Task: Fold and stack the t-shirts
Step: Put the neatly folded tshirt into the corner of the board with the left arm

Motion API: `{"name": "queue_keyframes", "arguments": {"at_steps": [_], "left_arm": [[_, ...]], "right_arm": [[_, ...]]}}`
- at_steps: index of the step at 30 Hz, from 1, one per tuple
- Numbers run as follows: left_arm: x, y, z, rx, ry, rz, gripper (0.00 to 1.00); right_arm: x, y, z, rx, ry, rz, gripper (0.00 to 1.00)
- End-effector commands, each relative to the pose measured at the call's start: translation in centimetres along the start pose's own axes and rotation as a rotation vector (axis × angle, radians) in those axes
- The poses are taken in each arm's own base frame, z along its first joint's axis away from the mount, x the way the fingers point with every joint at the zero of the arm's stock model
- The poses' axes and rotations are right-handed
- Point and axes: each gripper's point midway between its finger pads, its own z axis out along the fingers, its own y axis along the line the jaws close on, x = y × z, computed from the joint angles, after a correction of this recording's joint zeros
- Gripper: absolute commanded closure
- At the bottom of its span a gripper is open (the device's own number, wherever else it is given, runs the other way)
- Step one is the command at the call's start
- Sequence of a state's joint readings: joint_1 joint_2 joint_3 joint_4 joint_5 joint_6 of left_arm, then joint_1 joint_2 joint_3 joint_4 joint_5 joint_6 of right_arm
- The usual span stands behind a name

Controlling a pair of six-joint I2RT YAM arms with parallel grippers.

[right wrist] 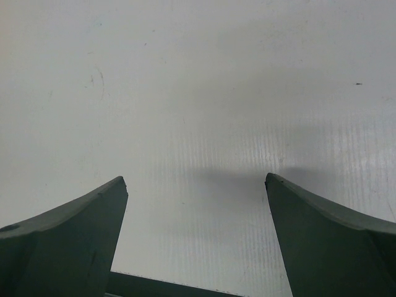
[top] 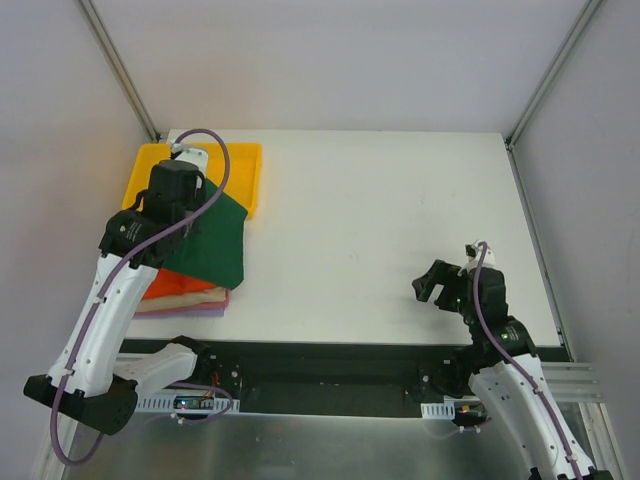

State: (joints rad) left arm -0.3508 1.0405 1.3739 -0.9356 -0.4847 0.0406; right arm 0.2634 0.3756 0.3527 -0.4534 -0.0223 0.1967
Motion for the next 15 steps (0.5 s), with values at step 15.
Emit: {"name": "queue_keyframes", "arguments": {"at_steps": [15], "left_arm": [[0.9,3.7,1.5,-0.147,0.025,-0.008,1.00]], "right_arm": [[0.0,-0.5,0.6,0.030,0.009,0.010,0.04]]}}
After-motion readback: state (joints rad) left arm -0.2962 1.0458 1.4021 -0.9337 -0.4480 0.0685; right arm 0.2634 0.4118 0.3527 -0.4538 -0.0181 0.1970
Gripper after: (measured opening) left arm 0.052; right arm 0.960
